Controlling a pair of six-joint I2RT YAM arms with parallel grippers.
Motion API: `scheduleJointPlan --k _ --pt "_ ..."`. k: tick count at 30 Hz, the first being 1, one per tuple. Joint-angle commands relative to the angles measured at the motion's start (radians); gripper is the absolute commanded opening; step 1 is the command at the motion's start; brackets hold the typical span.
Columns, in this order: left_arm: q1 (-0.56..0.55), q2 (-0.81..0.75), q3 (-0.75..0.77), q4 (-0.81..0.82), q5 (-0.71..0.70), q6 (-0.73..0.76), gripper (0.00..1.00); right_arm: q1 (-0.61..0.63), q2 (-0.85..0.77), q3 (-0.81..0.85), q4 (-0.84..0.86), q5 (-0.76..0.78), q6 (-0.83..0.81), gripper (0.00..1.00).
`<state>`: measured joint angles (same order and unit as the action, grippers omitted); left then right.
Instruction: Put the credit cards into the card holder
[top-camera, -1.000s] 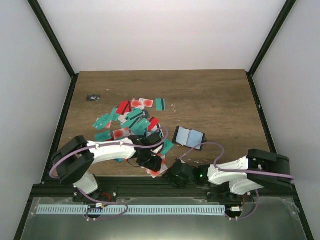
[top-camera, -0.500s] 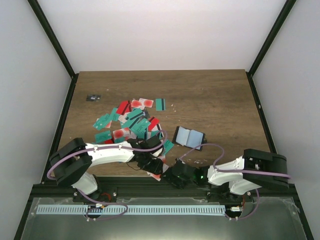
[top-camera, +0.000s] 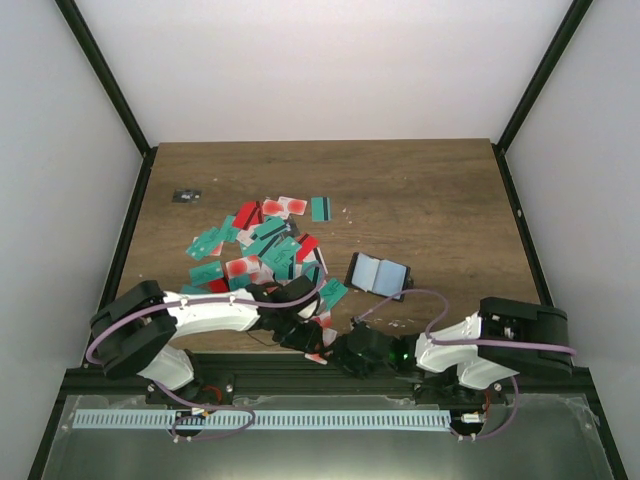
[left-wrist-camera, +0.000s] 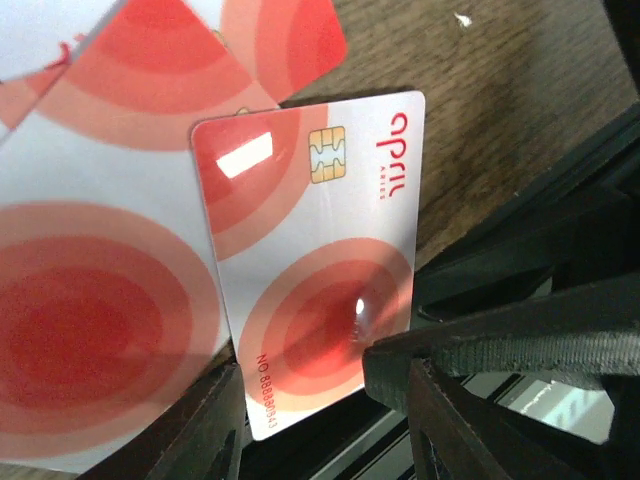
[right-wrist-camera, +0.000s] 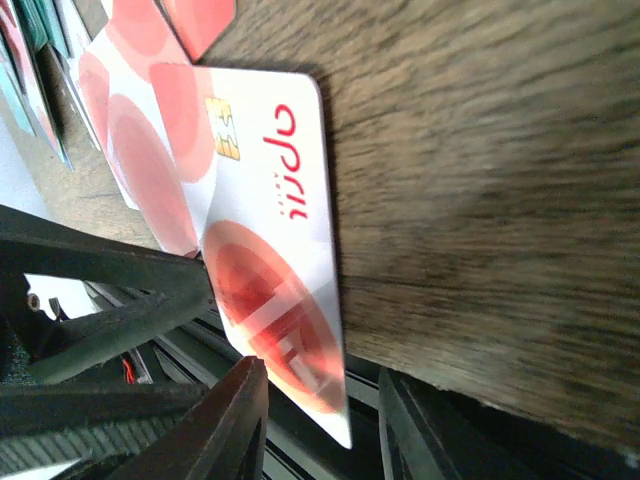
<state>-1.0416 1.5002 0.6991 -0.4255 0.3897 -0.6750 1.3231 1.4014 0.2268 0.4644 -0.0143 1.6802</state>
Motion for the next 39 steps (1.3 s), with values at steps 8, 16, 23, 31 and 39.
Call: scheduleJointPlan --k 8,16,23,31,39 --pt "-0.021 0.038 -0.055 0.059 0.022 -0.049 0.42 -0.007 0.036 -0.042 0.087 0.004 -0.02 0.3" --pt "-0.022 0.026 -0.059 0.064 0.016 -0.061 0.39 -0.007 0.002 -0.055 0.066 0.006 -0.015 0.08" --pt "-0.021 -0.023 -0.037 0.028 -0.01 -0.078 0.39 -0.006 -0.046 -0.054 0.023 0.001 -0.021 0.01" --pt "0.011 -0.183 0.111 -0.185 -0.14 -0.07 0.46 -0.012 -0.297 -0.007 -0.263 -0.028 -0.118 0.01" --pt "0.071 -0.299 0.22 -0.284 -0.2 -0.071 0.52 -0.124 -0.667 0.114 -0.693 -0.04 -0.284 0.01"
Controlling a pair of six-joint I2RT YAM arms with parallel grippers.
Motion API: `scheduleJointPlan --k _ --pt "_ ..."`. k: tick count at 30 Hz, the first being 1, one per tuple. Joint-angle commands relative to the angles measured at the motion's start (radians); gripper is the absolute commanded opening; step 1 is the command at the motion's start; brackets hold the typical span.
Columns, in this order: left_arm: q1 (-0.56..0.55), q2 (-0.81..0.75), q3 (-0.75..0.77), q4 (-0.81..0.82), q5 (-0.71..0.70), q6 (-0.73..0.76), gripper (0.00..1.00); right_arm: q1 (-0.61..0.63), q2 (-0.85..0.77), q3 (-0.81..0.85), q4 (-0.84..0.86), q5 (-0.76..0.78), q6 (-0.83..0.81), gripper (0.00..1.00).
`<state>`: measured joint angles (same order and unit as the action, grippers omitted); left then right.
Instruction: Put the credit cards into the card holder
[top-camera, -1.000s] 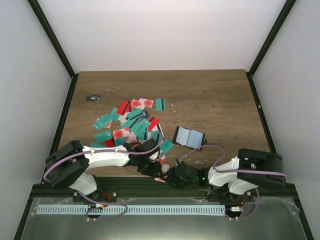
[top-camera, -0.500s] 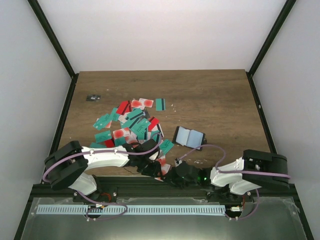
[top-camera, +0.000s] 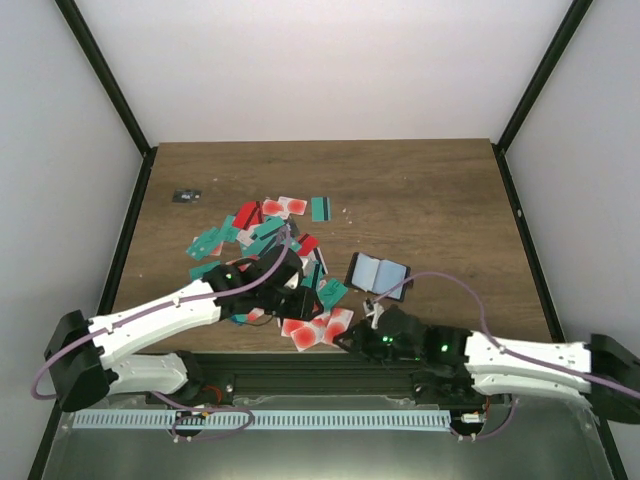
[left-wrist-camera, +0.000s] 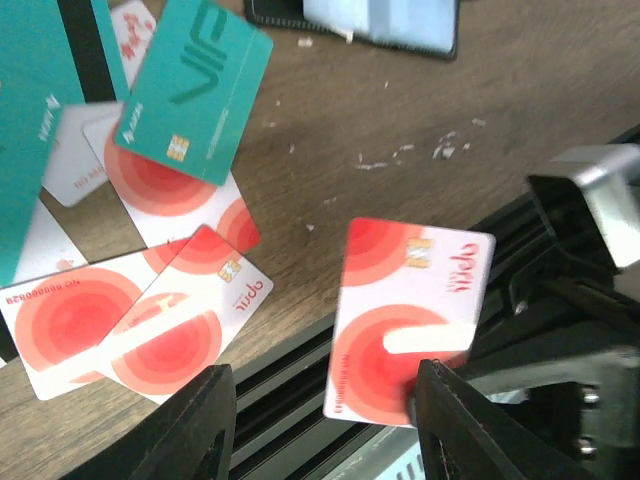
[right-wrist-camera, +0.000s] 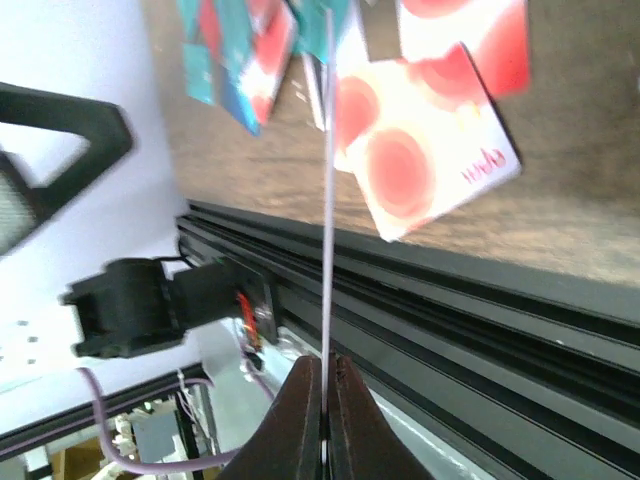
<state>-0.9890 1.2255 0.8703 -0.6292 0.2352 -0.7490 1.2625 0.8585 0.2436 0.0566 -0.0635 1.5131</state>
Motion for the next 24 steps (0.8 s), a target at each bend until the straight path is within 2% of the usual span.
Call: scheduleJointPlan --k 1,7,15,21,24 --pt "0.02 -0.022 0.06 -0.082 -0.048 0.006 0.52 -0.089 -0.153 0.121 -0.334 0.005 -0.141 0.01" --pt "0.025 0.036 0.151 -0.084 -0.053 0.014 0.52 -0.325 -0.194 0.253 -0.541 -0.116 -0.343 0.01" --pt "0.029 0.211 0.335 -0.112 -0.033 0.031 0.52 -0.705 -0.048 0.358 -0.594 -0.367 -0.638 0.01" --pt "0.054 0.392 0.451 -0.102 0.032 0.113 0.5 -0.875 0.015 0.36 -0.604 -0.437 -0.724 0.01" --pt "0.08 0.497 0.538 -0.102 0.059 0.168 0.47 -0.913 0.038 0.351 -0.596 -0.404 -0.762 0.01"
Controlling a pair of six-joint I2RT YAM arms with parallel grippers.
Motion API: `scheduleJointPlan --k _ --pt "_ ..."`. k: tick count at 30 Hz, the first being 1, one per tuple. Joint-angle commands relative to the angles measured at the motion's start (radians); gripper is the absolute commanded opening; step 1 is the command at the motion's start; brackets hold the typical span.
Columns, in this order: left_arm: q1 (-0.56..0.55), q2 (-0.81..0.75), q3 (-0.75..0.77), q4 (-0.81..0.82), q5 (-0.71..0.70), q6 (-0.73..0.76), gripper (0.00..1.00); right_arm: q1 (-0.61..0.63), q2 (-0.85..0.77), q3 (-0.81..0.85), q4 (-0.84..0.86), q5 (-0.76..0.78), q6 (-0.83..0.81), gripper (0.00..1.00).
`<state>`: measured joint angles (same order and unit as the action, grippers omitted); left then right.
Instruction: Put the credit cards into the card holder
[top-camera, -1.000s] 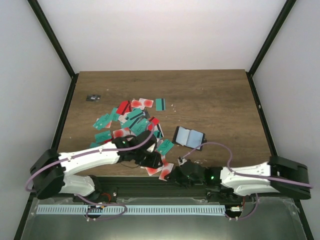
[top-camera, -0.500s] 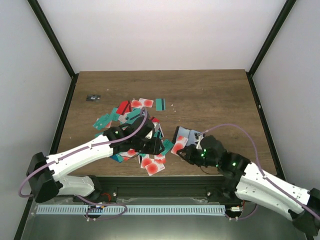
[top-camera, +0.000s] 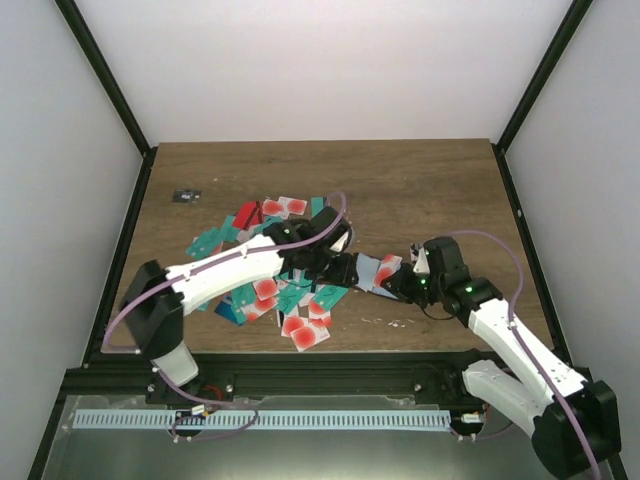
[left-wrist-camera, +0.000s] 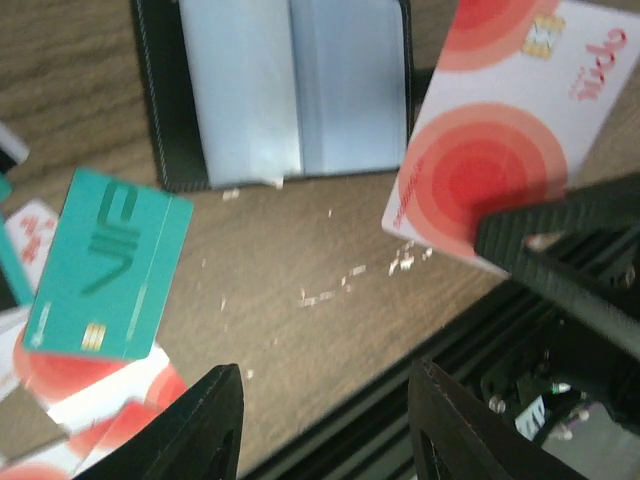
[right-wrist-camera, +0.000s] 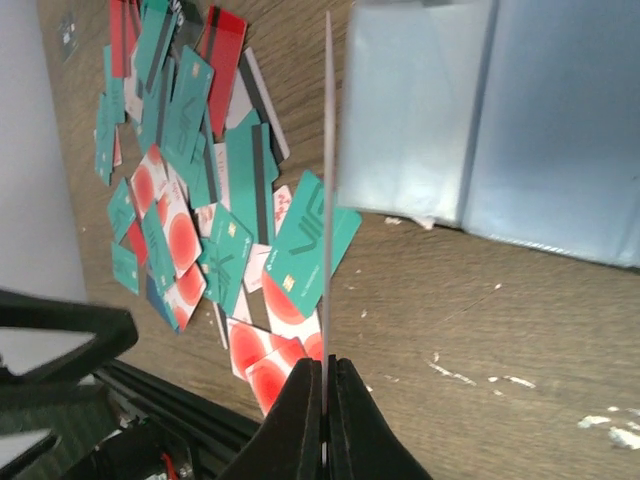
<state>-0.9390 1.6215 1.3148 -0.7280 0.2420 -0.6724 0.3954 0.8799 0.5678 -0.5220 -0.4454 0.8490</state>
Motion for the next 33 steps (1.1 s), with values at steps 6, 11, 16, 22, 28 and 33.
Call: scheduleJointPlan --k 6,11,16,22,28,33 --pt "0.092 0.286 0.221 -0.001 0.101 0.195 0.42 -0.082 0.039 -0.03 0.077 0.01 -0.109 0.01" --pt "0.137 0.383 0.278 0.008 0.154 0.263 0.37 -0.084 0.053 -0.063 0.172 0.06 -0.096 0.01" --pt "0.151 0.433 0.279 0.03 0.208 0.322 0.36 -0.091 0.112 -0.075 0.22 0.073 -0.084 0.01" --pt "0.157 0.47 0.278 0.028 0.216 0.377 0.35 -0.107 0.14 -0.104 0.277 0.068 -0.056 0.01" --pt "0.182 0.505 0.275 0.016 0.206 0.403 0.33 -0.115 0.159 -0.111 0.298 0.038 -0.066 0.01" --pt "0.201 0.521 0.273 0.013 0.204 0.426 0.32 -0.117 0.171 -0.129 0.346 -0.02 -0.072 0.01"
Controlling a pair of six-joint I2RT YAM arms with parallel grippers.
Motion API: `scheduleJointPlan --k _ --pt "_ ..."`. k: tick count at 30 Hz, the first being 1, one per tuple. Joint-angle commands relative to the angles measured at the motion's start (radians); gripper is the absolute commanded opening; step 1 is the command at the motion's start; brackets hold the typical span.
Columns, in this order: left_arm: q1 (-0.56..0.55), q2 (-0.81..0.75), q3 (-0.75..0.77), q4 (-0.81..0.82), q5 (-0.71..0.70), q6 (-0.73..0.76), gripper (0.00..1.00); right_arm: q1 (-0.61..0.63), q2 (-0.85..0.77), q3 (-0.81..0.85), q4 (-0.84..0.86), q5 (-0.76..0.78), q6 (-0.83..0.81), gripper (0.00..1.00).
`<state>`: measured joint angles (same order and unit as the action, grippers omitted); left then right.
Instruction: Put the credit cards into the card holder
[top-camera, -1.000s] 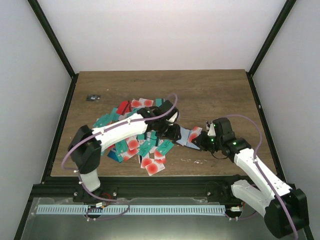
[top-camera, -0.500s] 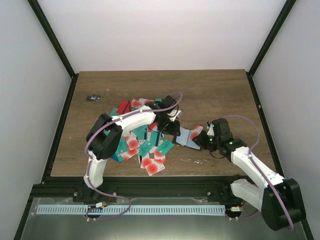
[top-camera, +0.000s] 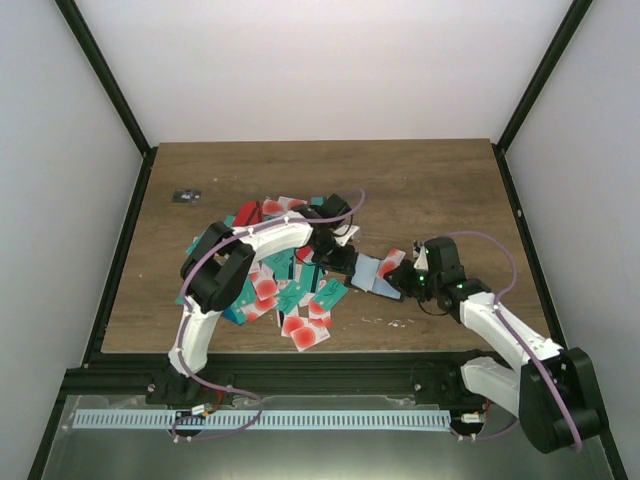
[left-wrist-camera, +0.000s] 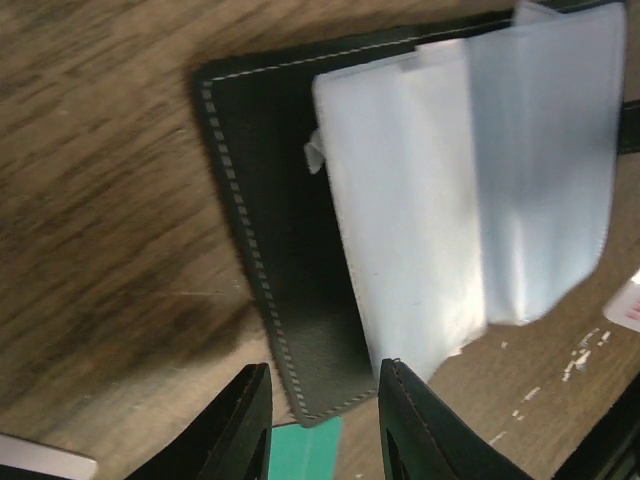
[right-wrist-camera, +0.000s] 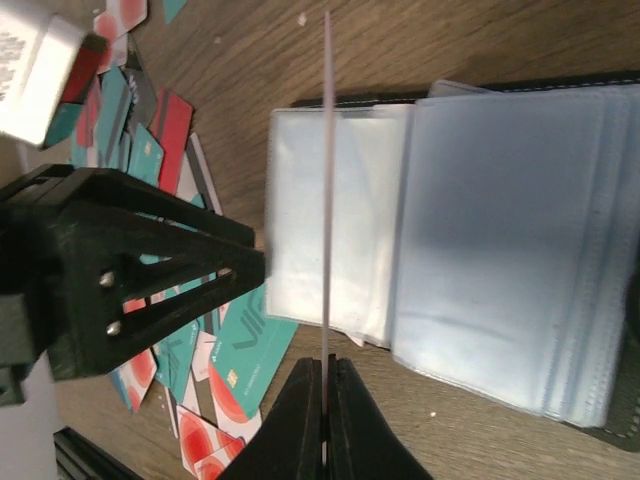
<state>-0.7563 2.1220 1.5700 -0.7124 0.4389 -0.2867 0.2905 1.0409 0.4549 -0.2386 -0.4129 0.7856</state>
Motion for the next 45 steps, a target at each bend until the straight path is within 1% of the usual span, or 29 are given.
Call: scheduleJointPlan --k 1,6,10,12,17,21,30,33,35,38,45 --pt "0.021 0.026 0.018 -0.004 0.009 0.047 0.32 -0.011 0.019 -0.021 0.069 -0.061 -0.009 0.01" --pt "0.024 0.054 0.027 -0.014 0.016 0.072 0.32 -0.012 0.062 -0.014 0.069 -0.066 -0.032 0.01" --pt "0.024 0.061 0.041 -0.03 -0.012 0.083 0.32 -0.012 0.094 -0.004 0.066 -0.059 -0.052 0.01" --pt "0.025 0.048 0.052 -0.04 -0.036 0.079 0.3 -0.011 0.109 -0.001 0.062 -0.054 -0.059 0.01" --pt "0.024 -0.038 0.037 -0.017 -0.055 0.032 0.3 -0.012 0.132 0.0 0.064 -0.043 -0.072 0.01" --pt "0.02 -0.061 0.02 0.018 0.008 0.038 0.3 -0.013 0.163 0.008 0.074 -0.051 -0.084 0.01" --pt "0.012 0.003 0.036 0.012 0.09 0.087 0.3 -0.012 0.218 0.037 0.078 -0.061 -0.114 0.01" --pt "0.009 0.029 0.036 0.01 0.074 0.087 0.28 -0.012 0.239 0.048 0.076 -0.074 -0.119 0.01" --pt "0.009 0.043 0.037 0.003 0.039 0.084 0.26 -0.012 0.243 0.063 0.066 -0.085 -0.123 0.01" --pt "0.008 0.07 0.04 -0.013 -0.013 0.086 0.24 -0.012 0.232 0.082 0.04 -0.084 -0.13 0.01" --pt "0.009 0.099 0.041 -0.018 -0.083 0.083 0.18 -0.011 0.196 0.091 -0.013 -0.084 -0.123 0.01"
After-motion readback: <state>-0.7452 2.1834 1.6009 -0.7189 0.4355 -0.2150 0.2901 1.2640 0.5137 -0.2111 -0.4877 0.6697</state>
